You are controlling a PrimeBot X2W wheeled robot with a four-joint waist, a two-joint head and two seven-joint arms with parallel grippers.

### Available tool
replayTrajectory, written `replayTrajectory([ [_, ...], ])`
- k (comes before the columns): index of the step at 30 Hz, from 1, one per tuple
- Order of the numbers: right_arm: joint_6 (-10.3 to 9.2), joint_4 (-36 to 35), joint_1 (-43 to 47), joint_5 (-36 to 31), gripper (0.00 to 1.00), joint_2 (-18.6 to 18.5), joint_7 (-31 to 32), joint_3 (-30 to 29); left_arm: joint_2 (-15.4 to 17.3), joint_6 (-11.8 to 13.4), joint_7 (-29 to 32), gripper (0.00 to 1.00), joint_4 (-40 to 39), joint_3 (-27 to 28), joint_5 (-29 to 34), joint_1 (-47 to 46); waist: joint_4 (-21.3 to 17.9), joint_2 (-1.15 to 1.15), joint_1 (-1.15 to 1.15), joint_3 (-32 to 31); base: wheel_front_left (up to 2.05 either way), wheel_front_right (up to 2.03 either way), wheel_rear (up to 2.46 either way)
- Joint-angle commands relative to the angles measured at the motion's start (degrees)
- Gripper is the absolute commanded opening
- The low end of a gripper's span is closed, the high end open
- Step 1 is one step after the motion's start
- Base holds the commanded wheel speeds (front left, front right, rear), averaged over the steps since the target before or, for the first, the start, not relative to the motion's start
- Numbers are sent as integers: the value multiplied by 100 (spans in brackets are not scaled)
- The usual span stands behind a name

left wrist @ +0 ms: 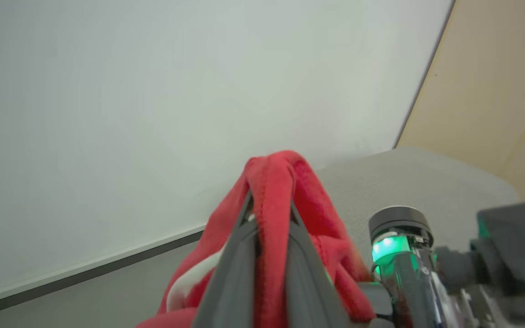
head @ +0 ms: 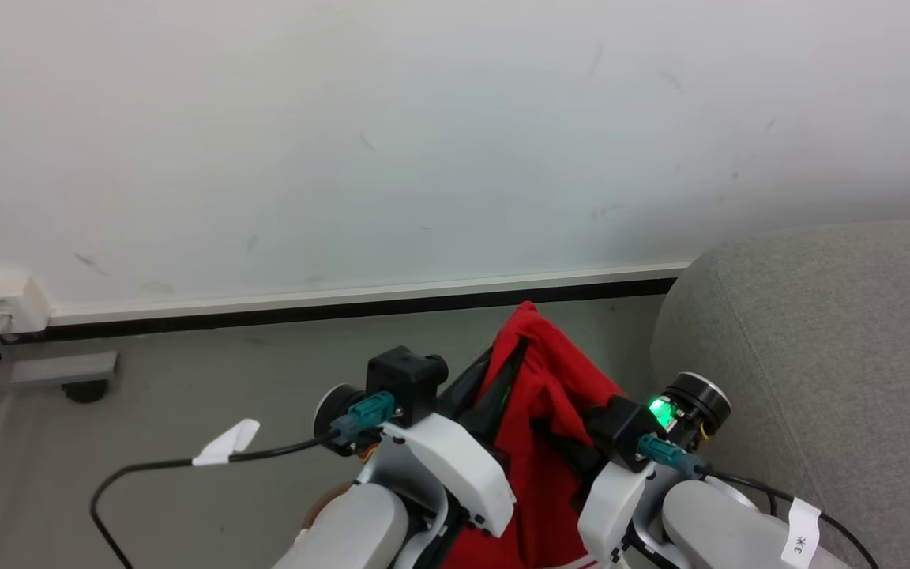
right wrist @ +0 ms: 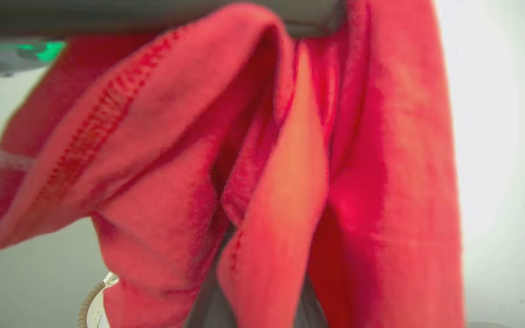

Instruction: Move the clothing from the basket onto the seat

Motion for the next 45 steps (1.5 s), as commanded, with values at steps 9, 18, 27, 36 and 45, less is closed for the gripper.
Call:
replayTrajectory([
  [9,-13,-23,-176,203,0,-222,-20,-108,183,197,-223,100,217,134,97,102,238,0,0,15,0,0,0],
  [18,-13,-26,-200,282,0,-363,-21,-247,461,360,-801,100,256,87,347,527,481,0,0,-21,0,0,0],
  [27,-13,-77,-141,291,0,-457,-21,-388,669,311,-1134,100,284,42,537,821,593,0,0,-57,0,0,0],
  [36,-13,-161,-150,338,0,-502,-21,-442,648,276,-1212,100,343,104,596,932,465,0,0,-67,0,0,0],
  [45,-14,-341,-176,360,0,-550,-21,-550,643,248,-1209,100,320,138,562,979,-145,0,0,-28,0,0,0],
])
